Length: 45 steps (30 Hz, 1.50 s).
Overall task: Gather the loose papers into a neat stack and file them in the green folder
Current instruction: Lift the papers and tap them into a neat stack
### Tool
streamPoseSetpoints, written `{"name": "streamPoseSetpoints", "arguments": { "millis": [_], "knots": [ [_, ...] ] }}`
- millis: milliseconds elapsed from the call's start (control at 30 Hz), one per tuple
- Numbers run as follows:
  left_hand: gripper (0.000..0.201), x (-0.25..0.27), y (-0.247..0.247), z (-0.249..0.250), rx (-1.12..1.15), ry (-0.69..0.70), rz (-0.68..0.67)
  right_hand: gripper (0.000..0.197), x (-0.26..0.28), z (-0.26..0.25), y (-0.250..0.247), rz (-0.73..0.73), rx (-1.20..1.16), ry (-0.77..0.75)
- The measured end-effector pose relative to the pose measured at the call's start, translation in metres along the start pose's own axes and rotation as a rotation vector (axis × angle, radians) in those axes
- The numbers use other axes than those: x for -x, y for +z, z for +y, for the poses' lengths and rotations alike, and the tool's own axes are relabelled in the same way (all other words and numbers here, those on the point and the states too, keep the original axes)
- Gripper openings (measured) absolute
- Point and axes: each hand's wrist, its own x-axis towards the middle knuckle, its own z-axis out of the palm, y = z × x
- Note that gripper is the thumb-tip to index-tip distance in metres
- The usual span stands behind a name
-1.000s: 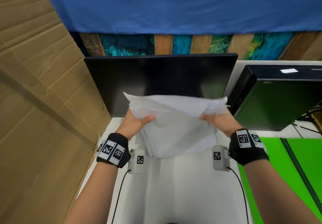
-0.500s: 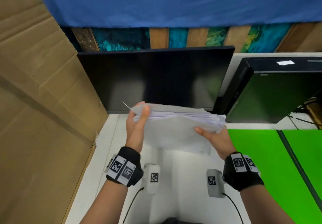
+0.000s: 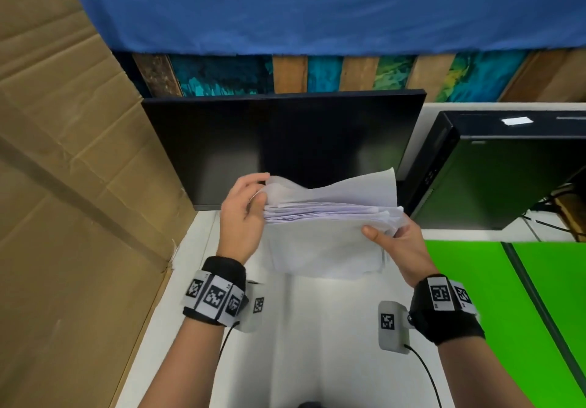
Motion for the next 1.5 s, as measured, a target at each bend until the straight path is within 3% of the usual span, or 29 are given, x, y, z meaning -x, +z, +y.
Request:
{"name": "streamPoseSetpoints", "arguments": {
  "millis": [67, 133, 200, 300, 367, 400, 467, 567, 633, 667, 700, 733, 767, 867, 967, 1133, 1233, 1300, 1400, 1500],
  "knots": [
    [0.020, 0.000, -0.005, 0.003, 0.125, -0.094, -0.194, 0.067, -0.003, 0.001, 0.002, -0.004, 0.029, -0.005],
    [0.020, 0.000, -0.008, 0.002, 0.195, -0.181, -0.282, 0.049, -0.007, 0.004, 0.002, -0.001, 0.065, -0.004],
    [0.044, 0.001, -0.016, -0.004, 0.250, -0.243, -0.326, 0.029, -0.013, 0.006, 0.002, 0.050, 0.111, -0.011],
    [0.102, 0.001, -0.022, -0.014, 0.337, -0.287, -0.424, 0.019, -0.017, 0.006, 0.003, 0.129, 0.118, -0.021],
    [0.122, 0.001, -0.020, -0.025, 0.279, -0.321, -0.438, 0.019, -0.015, 0.003, 0.002, 0.108, 0.094, -0.015],
    [0.121, 0.002, -0.018, -0.029, 0.211, -0.339, -0.432, 0.022, -0.015, 0.004, 0.001, 0.073, 0.075, 0.001],
    [0.099, 0.005, -0.012, -0.035, 0.131, -0.338, -0.415, 0.023, -0.010, 0.006, -0.001, 0.011, 0.041, 0.040],
    [0.046, 0.017, 0.002, -0.029, 0.228, -0.377, -0.389, 0.061, -0.009, 0.021, -0.006, -0.026, 0.007, 0.167],
    [0.038, 0.024, 0.015, -0.024, 0.276, -0.430, -0.332, 0.067, -0.009, 0.026, -0.002, 0.046, 0.050, 0.221],
    [0.038, 0.026, 0.020, -0.025, 0.320, -0.460, -0.278, 0.066, -0.010, 0.025, 0.000, 0.069, 0.053, 0.211],
    [0.050, 0.026, 0.022, -0.022, 0.369, -0.475, -0.206, 0.060, -0.011, 0.021, 0.003, 0.077, 0.033, 0.175],
    [0.065, 0.023, 0.024, -0.020, 0.409, -0.481, -0.122, 0.048, -0.011, 0.015, 0.005, 0.086, 0.013, 0.131],
    [0.066, 0.021, 0.025, -0.014, 0.470, -0.456, -0.034, 0.034, -0.011, 0.007, 0.006, 0.068, -0.003, 0.084],
    [0.019, 0.014, 0.020, 0.007, 0.514, -0.225, 0.149, 0.030, -0.008, -0.003, 0.005, -0.013, -0.009, 0.043],
    [0.034, 0.012, 0.014, 0.010, 0.336, -0.120, 0.216, 0.037, -0.003, 0.007, 0.000, -0.042, 0.050, 0.069],
    [0.040, 0.013, -0.003, 0.005, 0.145, -0.049, 0.117, 0.038, -0.002, 0.021, -0.002, -0.092, 0.135, 0.010],
    [0.014, 0.011, -0.009, 0.001, 0.210, -0.091, 0.052, 0.035, -0.006, 0.021, 0.002, -0.114, 0.157, -0.008],
    [0.032, 0.009, -0.012, 0.006, 0.220, -0.075, 0.056, 0.032, -0.005, 0.017, 0.006, -0.080, 0.120, 0.009],
    [0.022, 0.002, -0.013, 0.015, 0.142, -0.013, 0.066, 0.030, -0.006, 0.017, 0.007, -0.032, 0.099, 0.048],
    [0.024, -0.002, -0.014, 0.008, -0.019, 0.036, 0.042, 0.032, -0.012, 0.022, 0.004, -0.013, 0.174, 0.059]
  ]
}}
